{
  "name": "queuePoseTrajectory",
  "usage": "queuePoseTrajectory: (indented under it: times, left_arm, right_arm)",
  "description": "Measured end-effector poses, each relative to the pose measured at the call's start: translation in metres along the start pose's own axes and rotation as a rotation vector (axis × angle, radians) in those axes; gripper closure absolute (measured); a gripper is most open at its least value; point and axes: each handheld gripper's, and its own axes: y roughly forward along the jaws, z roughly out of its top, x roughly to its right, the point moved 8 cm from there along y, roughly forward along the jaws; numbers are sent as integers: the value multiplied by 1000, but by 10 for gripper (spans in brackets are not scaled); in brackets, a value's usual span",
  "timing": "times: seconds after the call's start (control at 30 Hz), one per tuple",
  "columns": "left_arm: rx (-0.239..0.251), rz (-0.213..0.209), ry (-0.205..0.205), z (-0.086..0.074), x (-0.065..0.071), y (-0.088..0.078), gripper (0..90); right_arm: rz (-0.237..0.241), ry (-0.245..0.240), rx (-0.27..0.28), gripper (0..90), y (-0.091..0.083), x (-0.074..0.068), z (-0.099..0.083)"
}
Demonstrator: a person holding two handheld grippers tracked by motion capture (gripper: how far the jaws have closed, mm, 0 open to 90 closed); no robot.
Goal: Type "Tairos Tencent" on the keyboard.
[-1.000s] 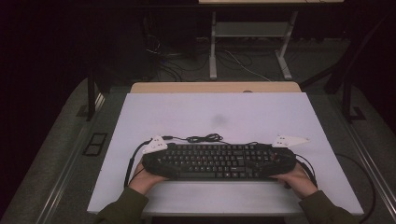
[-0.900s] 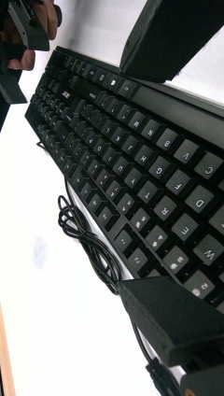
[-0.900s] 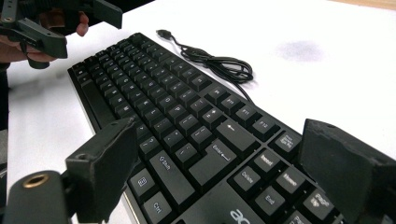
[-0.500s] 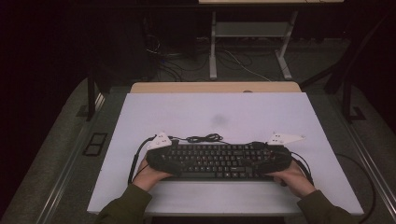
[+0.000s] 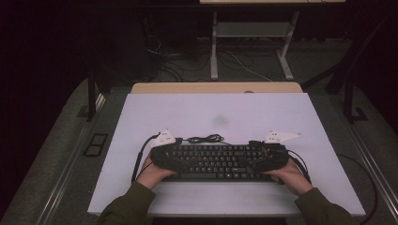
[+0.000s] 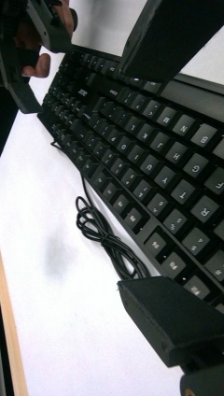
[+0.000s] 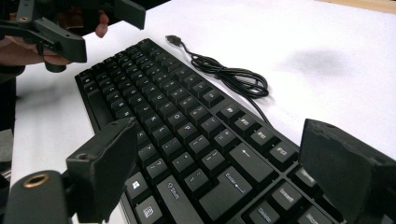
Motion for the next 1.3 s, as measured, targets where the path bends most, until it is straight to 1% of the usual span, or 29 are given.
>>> queuePoseTrajectory:
  times: [0.03, 0.1, 0.13, 0.2, 0.3, 0.4, 0.43, 0.5, 0.57, 0.6, 0.63, 0.8, 0.9, 0.93, 0.97, 1.07, 1.1, 1.13, 1.27, 1.3]
  left_arm:
    - [4, 0, 1, 1, 0, 1, 0]
    - [-2, -3, 7, 3, 0, 2, 0]
    - [2, -4, 5, 4, 0, 3, 0]
    - [2, -6, 11, 6, 1, 5, 0]
    - [-3, -10, 10, 8, 2, 9, 0]
    - [3, -11, 12, 11, 4, 12, 0]
    - [8, -12, 13, 12, 4, 12, 0]
    - [15, -11, 15, 12, 5, 13, 0]
    - [12, -8, 27, 11, 5, 15, 6]
    - [6, -11, 30, 10, 6, 15, 6]
    - [2, -13, 38, 9, 6, 16, 7]
    - [-1, -19, 39, 8, 8, 17, 6]
    - [-2, -21, 37, 7, 9, 18, 6]
    - [-5, -21, 41, 7, 8, 18, 7]
    - [-6, -21, 42, 6, 8, 18, 7]
    - [-6, -22, 39, 6, 8, 18, 6]
    - [-6, -21, 38, 6, 8, 18, 7]
    - [-6, -21, 37, 6, 8, 18, 7]
    - [-8, -22, 35, 6, 8, 18, 6]
    - [-6, -23, 35, 6, 8, 18, 6]
  right_arm:
    - [5, -1, -1, 119, 1, 0, 0]
    - [14, -5, -8, 119, 2, -1, 1]
    - [18, -8, -9, 153, 3, -2, 2]
    - [20, -6, -10, 153, 4, -2, 2]
    - [24, -7, -12, 161, 6, -3, 3]
    - [34, -18, -16, 218, 9, -5, 5]
    - [34, -18, -16, 218, 9, -5, 5]
    - [43, -34, -33, 251, 11, -8, 2]
    - [49, -43, -43, 279, 13, -10, 1]
    - [49, -43, -43, 279, 13, -10, 1]
    - [63, -56, -52, 323, 14, -12, 0]
    - [68, -67, -64, 381, 14, -14, -3]
    - [70, -64, -67, 405, 14, -14, -3]
    - [73, -68, -70, 441, 13, -14, -4]
    - [73, -68, -70, 441, 13, -14, -4]
    - [75, -69, -73, 493, 12, -14, -4]
    - [71, -80, -75, 537, 12, -14, -5]
    - [71, -80, -75, 537, 12, -14, -5]
    - [81, -92, -93, 640, 13, -15, -8]
    - [86, -95, -107, 685, 13, -16, -9]
